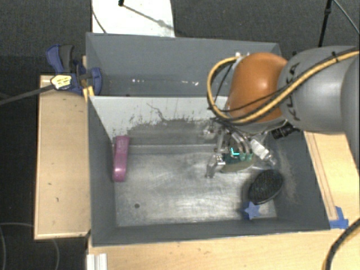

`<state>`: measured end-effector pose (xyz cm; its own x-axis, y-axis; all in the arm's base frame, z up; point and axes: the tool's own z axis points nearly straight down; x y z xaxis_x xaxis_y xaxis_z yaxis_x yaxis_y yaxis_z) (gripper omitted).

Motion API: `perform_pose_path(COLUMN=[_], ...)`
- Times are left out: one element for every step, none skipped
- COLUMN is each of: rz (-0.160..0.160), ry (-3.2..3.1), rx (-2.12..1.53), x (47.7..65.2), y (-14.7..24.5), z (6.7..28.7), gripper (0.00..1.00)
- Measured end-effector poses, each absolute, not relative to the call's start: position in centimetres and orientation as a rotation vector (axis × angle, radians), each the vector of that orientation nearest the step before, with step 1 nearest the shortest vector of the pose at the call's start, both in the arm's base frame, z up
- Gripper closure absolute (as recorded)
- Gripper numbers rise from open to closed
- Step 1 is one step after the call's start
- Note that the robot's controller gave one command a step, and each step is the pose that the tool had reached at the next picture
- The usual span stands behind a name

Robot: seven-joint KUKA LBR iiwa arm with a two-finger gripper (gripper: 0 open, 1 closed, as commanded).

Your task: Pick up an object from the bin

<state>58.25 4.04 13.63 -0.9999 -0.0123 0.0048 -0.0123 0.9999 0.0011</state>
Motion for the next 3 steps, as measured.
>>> perform_pose_path(rz=[0.002,-0.001,0.001], ry=[-3.138,-3.017,-2.855], rx=[0.307,0.866,1.325], x=[56.6,58.4,59.0], y=[1.8,-4.0,-4.8], z=[25.8,10.2,7.3], gripper=[0.0,0.0,0.0])
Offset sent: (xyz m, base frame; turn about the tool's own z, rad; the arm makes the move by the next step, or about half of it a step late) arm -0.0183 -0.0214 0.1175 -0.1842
